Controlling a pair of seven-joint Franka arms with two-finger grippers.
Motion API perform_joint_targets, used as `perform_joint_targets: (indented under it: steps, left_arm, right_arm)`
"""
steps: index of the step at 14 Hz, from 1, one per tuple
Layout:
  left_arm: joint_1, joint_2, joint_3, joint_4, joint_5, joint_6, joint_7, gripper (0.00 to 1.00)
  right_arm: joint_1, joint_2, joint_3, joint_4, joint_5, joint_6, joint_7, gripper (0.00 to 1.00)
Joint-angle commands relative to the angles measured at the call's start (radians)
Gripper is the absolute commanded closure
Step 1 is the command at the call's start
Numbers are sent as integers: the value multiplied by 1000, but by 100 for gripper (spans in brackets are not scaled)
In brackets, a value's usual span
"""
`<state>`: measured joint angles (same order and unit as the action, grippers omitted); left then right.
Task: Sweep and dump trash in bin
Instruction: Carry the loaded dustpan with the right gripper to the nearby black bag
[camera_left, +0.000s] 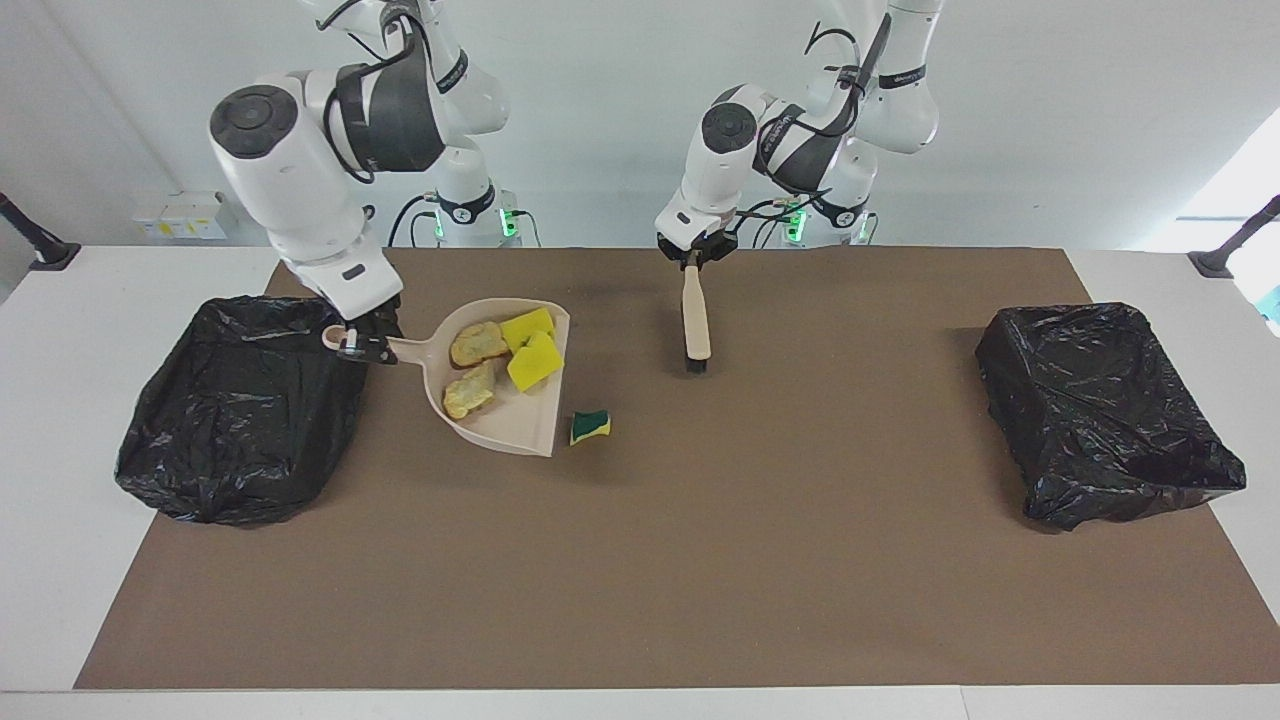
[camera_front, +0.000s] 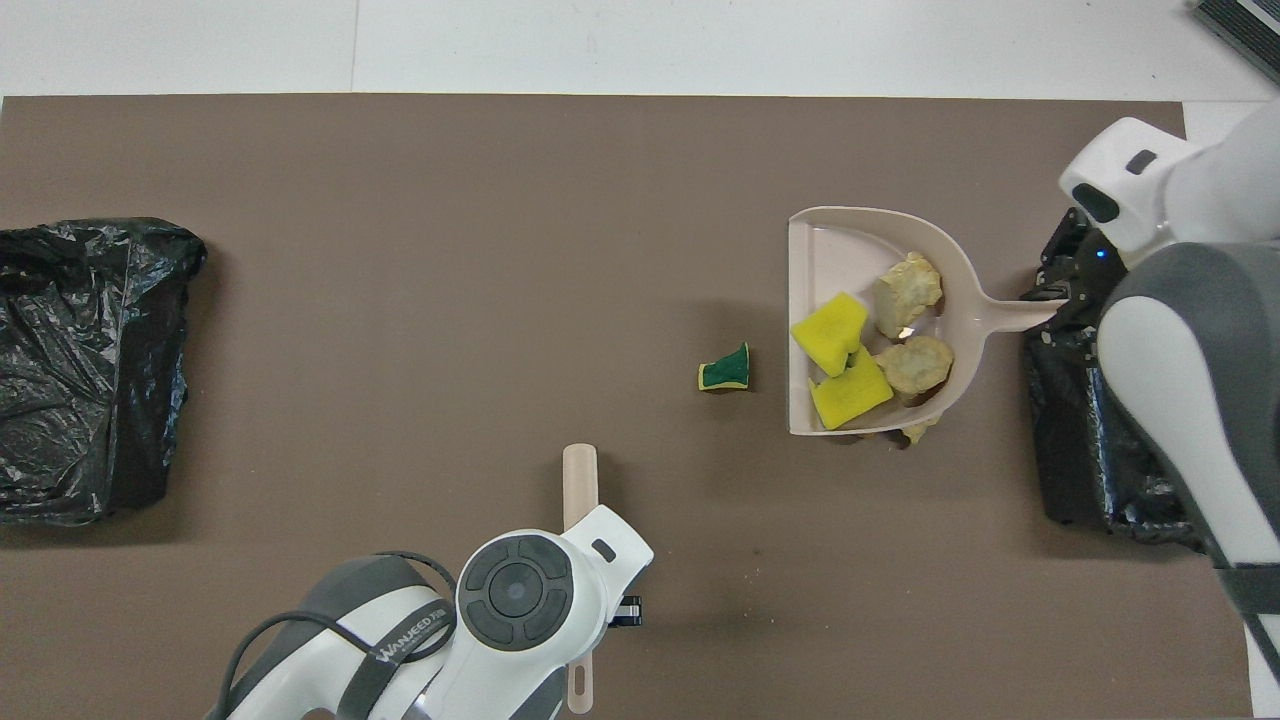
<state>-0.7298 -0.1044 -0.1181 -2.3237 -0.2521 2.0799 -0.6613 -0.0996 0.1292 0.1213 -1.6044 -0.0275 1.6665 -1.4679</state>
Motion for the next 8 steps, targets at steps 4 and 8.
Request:
perform_joint_targets:
  steps: [4,8]
  left_arm:
    - [-36,-14,15,-43,17,48,-50,100]
    - [-39,-4,15,-63,17,117,-50,100]
  right_arm:
    - [-204,-40,-6,-5,-69,-57,-179,100]
    - [-316,-48,-8,-9,-182,-8,-252,100]
